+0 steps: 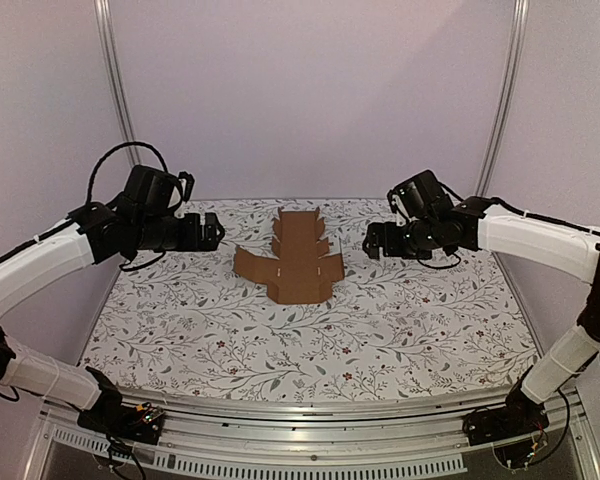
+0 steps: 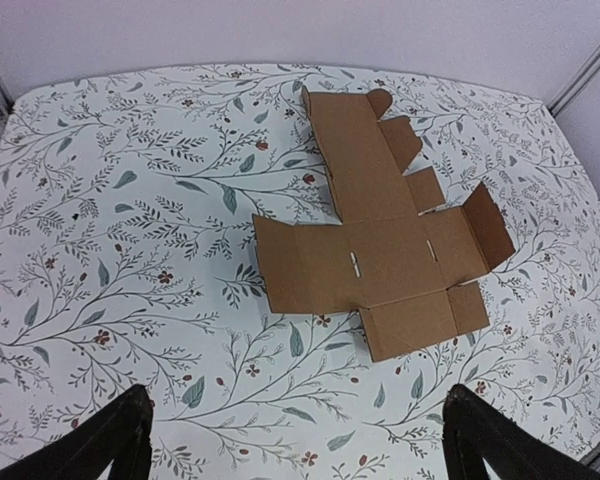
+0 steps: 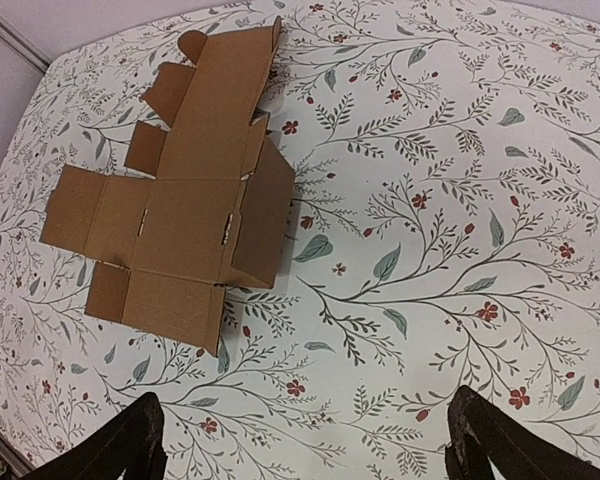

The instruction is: Fold the paper box

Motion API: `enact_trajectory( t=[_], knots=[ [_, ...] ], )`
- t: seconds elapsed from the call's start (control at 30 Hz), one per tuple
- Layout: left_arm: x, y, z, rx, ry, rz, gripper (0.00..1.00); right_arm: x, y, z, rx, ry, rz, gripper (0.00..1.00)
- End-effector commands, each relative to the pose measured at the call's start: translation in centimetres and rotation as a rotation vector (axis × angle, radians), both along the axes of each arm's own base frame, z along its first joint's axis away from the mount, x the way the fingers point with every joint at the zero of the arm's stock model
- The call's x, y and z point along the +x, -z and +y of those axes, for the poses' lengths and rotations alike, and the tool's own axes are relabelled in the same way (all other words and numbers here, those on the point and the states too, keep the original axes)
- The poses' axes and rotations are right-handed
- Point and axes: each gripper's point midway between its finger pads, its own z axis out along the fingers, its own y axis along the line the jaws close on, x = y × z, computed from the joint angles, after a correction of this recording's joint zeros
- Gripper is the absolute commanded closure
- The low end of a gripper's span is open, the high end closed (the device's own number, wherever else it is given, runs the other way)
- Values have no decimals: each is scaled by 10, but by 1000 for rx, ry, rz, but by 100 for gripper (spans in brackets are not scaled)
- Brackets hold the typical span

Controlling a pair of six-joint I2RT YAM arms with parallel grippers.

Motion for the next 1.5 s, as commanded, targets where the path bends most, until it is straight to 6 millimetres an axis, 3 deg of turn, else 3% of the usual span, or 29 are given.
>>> enact_trajectory(
  t=[0.0, 0.43, 0.8, 0.97, 1.17, 1.3, 1.47],
  knots=[
    [-13, 3, 4, -2, 11, 17, 0, 20, 6, 29, 94, 44, 23, 4],
    [-25, 1, 5, 8, 49, 52, 0, 78, 43, 79, 22, 31, 58, 18],
    [-27, -1, 3, 7, 68, 56, 0, 98, 100, 87, -120, 19, 104, 37],
    [-25, 0, 3, 11, 66, 57, 1, 100, 120, 86, -164, 6, 128, 53],
    [-24, 0, 2, 13, 63, 59, 0, 97, 117, 84, -200, -24, 118, 85],
    [-23, -2, 1, 13, 65, 60, 0, 91, 107, 83, -242, -79, 90, 100],
    [-23, -12, 2, 23, 71, 47, 0, 77, 96, 83, -278, -212, 63, 100]
  ],
)
